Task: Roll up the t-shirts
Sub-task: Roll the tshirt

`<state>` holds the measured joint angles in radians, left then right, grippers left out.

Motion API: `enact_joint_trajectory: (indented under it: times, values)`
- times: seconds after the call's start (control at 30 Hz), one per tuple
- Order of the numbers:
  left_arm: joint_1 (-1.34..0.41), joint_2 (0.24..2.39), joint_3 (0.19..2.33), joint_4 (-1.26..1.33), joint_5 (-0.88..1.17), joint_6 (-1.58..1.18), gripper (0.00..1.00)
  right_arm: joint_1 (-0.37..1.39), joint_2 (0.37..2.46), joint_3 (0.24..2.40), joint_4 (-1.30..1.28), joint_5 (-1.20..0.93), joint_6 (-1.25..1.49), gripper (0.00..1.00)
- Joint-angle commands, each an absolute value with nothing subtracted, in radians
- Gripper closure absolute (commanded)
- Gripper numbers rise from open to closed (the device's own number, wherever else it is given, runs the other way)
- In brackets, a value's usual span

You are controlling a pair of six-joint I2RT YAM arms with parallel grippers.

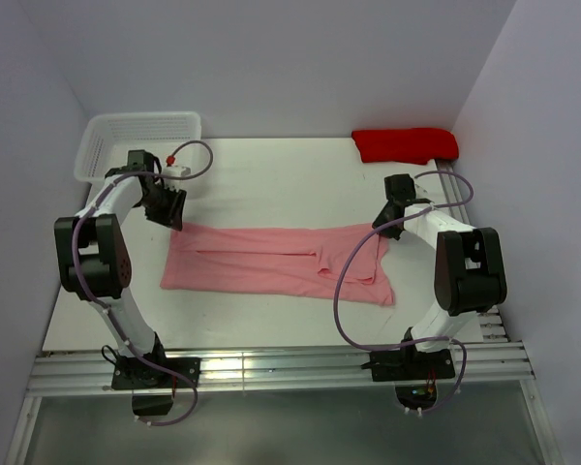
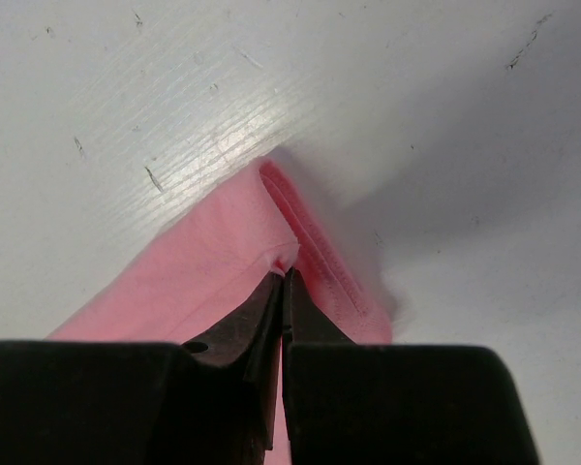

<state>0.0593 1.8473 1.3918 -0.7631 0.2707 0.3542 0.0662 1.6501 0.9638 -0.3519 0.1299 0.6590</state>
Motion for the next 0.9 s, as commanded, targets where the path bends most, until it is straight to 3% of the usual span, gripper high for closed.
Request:
enact_joint_trajectory:
  times: [0.0, 0.23, 0.43, 0.47, 0.57, 0.67, 0.87]
  values:
    - [0.057, 1.842, 1.378, -0.815, 0.31, 0.399, 0.54, 0.055, 1.611, 0.994, -0.351, 0.152, 0.641, 0.95]
    - [0.054, 1.881, 1.388, -0.856, 0.383, 0.416, 0.53, 0.054, 1.611, 0.988, -0.35, 0.149, 0.638, 0.95]
    - [0.052, 1.891, 1.376, -0.842, 0.361, 0.402, 0.59, 0.054, 1.614, 0.989, -0.35, 0.147, 0.637, 0.96]
    - [0.052, 1.89, 1.373, -0.833, 0.354, 0.396, 0.62, 0.055, 1.615, 0.989, -0.35, 0.149, 0.635, 0.96]
    - [0.054, 1.884, 1.37, -0.819, 0.339, 0.384, 0.86, 0.055, 1.621, 0.994, -0.351, 0.152, 0.632, 0.96]
    - [0.054, 1.881, 1.367, -0.804, 0.316, 0.373, 1.0, 0.054, 1.624, 0.996, -0.351, 0.153, 0.63, 0.96]
    - [0.061, 1.876, 1.351, -0.762, 0.246, 0.339, 1.0, 0.046, 1.628, 0.997, -0.357, 0.158, 0.629, 0.96]
